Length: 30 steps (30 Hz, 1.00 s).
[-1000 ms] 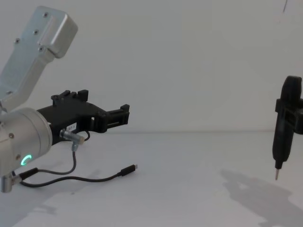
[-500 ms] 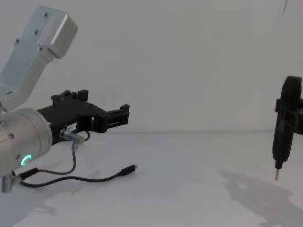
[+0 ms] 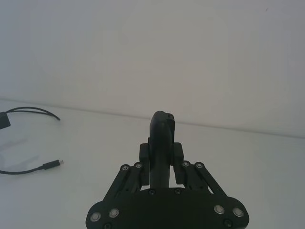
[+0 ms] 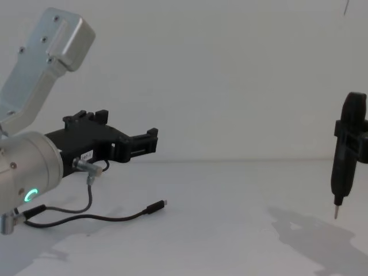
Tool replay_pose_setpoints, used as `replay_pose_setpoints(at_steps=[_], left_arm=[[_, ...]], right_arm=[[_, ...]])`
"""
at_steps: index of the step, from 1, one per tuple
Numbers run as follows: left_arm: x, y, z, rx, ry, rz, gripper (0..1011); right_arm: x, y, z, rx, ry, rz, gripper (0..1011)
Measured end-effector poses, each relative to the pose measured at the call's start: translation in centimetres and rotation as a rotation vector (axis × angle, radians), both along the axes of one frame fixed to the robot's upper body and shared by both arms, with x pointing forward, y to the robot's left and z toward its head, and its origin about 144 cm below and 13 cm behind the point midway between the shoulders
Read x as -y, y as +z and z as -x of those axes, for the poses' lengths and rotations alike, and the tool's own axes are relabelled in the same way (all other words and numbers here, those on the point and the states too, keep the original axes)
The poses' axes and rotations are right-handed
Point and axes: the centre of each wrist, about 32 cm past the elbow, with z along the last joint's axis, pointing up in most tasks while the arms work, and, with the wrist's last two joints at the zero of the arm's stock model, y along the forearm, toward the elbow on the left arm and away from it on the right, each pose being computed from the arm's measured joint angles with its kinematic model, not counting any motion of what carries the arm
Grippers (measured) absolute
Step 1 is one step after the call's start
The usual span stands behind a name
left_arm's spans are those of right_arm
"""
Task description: Pick up the data cable with the one hand.
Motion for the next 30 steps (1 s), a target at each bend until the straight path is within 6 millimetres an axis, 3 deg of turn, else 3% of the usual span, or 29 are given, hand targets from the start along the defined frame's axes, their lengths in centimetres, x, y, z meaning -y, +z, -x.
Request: replay_pose_setpoints(at_steps=[21, 30], left_arm=[[-3.4, 1.4, -0.5, -0.132, -0.143, -0.195, 1001], [-4.8, 2.7, -1.5, -0.223, -0.129, -0.189, 1001]], right_arm=[[0.0, 0.0, 0.0, 0.0, 0.0, 0.0, 279], [0.0, 0.0, 0.0, 0.0, 0.0, 0.0, 279]])
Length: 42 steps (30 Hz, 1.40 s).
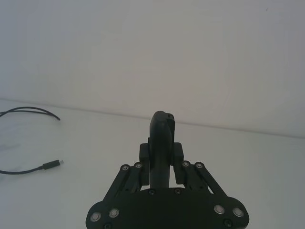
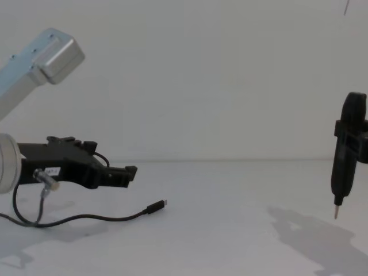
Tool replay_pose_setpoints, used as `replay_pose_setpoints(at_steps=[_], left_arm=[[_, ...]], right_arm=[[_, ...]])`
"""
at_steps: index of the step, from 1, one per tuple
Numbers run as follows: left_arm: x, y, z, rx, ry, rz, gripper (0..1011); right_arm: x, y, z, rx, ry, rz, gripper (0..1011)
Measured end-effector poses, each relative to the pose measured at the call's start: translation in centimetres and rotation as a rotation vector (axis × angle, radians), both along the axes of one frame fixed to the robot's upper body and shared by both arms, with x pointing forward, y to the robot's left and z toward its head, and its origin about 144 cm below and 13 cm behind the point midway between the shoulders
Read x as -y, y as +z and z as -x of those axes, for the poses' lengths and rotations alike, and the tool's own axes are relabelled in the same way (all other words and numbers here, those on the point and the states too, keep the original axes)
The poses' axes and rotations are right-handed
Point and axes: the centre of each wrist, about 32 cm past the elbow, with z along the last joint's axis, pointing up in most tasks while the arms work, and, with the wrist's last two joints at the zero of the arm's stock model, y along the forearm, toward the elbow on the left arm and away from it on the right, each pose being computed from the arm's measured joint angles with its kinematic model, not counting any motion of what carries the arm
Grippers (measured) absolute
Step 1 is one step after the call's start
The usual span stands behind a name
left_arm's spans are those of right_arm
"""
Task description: Pick up the data cable with the one hand.
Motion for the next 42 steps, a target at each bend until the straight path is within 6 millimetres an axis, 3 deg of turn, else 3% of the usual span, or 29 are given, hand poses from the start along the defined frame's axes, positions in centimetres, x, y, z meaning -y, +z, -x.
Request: replay_pose_setpoints(at_steps=[19, 42], left_arm=[[-1.4, 2.2, -2.8, -0.188, -0.023, -0.039, 1001], [-1.4, 2.2, -3.7, -0.247, -0.051, -0.157, 1001]], right_arm=[[0.0, 0.0, 0.0, 0.0, 0.0, 0.0, 279], [0.0, 0.0, 0.0, 0.0, 0.0, 0.0, 279]])
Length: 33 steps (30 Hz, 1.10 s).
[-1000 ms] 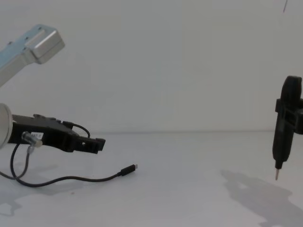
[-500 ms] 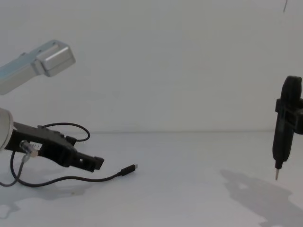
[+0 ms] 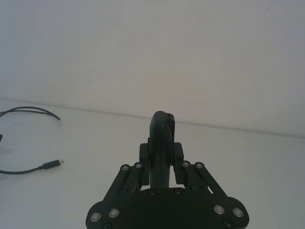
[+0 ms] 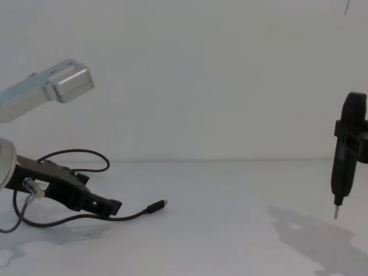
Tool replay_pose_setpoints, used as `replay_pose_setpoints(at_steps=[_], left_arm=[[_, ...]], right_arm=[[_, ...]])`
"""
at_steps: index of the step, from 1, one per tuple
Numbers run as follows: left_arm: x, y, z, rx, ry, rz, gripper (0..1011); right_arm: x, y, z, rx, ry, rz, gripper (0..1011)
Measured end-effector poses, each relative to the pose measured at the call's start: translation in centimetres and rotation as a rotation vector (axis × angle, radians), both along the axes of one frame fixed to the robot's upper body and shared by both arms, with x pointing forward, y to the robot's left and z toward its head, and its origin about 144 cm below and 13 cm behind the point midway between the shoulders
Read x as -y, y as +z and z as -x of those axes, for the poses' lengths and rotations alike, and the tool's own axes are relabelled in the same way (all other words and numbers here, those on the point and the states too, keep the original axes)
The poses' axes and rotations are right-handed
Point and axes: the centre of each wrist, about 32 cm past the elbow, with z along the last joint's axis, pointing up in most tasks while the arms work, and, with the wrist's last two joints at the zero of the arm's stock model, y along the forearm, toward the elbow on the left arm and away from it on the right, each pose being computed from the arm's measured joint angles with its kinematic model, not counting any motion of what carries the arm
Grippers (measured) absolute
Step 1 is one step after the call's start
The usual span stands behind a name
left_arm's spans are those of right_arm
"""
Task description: Pick up the data cable with the one hand.
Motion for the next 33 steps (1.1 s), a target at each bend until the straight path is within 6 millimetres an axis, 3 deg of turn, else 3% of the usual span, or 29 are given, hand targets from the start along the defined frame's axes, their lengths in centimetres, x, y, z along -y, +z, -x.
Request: replay_pose_setpoints(at_steps=[33], left_arm=[[-0.3, -1.4, -0.7, -0.053, 0.07, 0.007, 1001]], right_arm=[[0.0, 0.0, 0.0, 0.0, 0.0, 0.0, 279]])
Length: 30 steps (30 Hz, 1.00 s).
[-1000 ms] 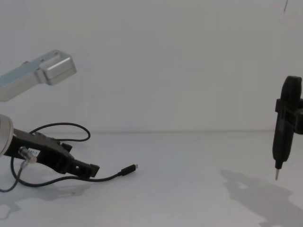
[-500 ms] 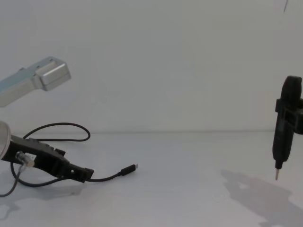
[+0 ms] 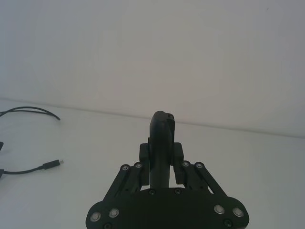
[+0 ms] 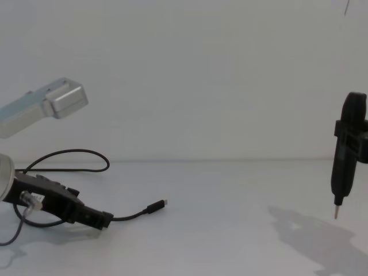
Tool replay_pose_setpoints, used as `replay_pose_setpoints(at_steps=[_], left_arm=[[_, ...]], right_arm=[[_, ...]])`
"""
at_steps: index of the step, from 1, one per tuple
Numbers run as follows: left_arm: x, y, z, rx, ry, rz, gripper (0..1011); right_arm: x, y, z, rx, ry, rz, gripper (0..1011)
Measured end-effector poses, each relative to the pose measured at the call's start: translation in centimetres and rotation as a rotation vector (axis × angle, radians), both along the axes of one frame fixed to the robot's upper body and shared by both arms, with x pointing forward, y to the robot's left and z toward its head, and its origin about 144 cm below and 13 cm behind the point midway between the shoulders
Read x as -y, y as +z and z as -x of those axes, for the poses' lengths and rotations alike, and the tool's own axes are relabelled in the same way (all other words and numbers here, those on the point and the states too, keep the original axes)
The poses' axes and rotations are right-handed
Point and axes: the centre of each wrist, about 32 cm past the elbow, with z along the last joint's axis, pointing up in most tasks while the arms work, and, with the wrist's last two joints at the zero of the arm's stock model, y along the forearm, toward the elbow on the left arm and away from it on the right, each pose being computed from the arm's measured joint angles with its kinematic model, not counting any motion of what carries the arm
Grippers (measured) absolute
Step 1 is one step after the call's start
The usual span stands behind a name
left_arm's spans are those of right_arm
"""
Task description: Pick up the data cable with the one hand.
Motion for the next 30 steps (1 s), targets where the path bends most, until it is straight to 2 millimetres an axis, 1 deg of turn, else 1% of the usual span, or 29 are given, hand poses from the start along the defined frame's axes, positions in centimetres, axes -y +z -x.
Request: replay_pose_setpoints(at_steps=[8, 14, 15, 17, 18, 19, 21, 23, 24, 26, 27, 29, 30], left_arm=[[0.09, -0.17, -0.11, -0.003, -0.005, -0.004, 998], [0.12, -0.23, -0.15, -0.004, -0.007, -0.006, 885], [0.13, -0.25, -0.16, -0.005, -0.007, -0.006, 840], [0.13, -0.27, -0.17, -0.005, -0.007, -0.006, 802], [0.13, -0.28, -0.17, -0.006, -0.007, -0.007, 750], [0.13, -0.28, -0.18, -0.006, -0.007, -0.007, 739], [0.13, -0.29, -0.18, -0.006, -0.008, -0.007, 657], [0.14, -0.3, -0.19, -0.006, -0.008, -0.007, 612], [0.14, -0.3, -0.19, -0.006, -0.008, -0.007, 553], [0.15, -0.31, -0.2, -0.006, -0.008, -0.008, 511], [0.15, -0.31, -0.2, -0.006, -0.009, -0.008, 451], [0.16, -0.31, -0.2, -0.006, -0.009, -0.008, 410], [0.16, -0.31, -0.21, -0.006, -0.009, -0.008, 369]], right_arm=[[0.0, 0.0, 0.0, 0.0, 0.0, 0.0, 279], [0.0, 0.0, 0.0, 0.0, 0.0, 0.0, 279], [0.0, 0.0, 0.0, 0.0, 0.0, 0.0, 279], [0.0, 0.0, 0.0, 0.0, 0.0, 0.0, 279], [0.0, 0.0, 0.0, 0.0, 0.0, 0.0, 279], [0.0, 0.0, 0.0, 0.0, 0.0, 0.0, 279], [0.0, 0.0, 0.0, 0.0, 0.0, 0.0, 279], [0.0, 0.0, 0.0, 0.0, 0.0, 0.0, 279], [0.0, 0.0, 0.0, 0.0, 0.0, 0.0, 279], [0.0, 0.0, 0.0, 0.0, 0.0, 0.0, 279], [0.0, 0.0, 0.0, 0.0, 0.0, 0.0, 279], [0.0, 0.0, 0.0, 0.0, 0.0, 0.0, 279], [0.0, 0.0, 0.0, 0.0, 0.0, 0.0, 279]])
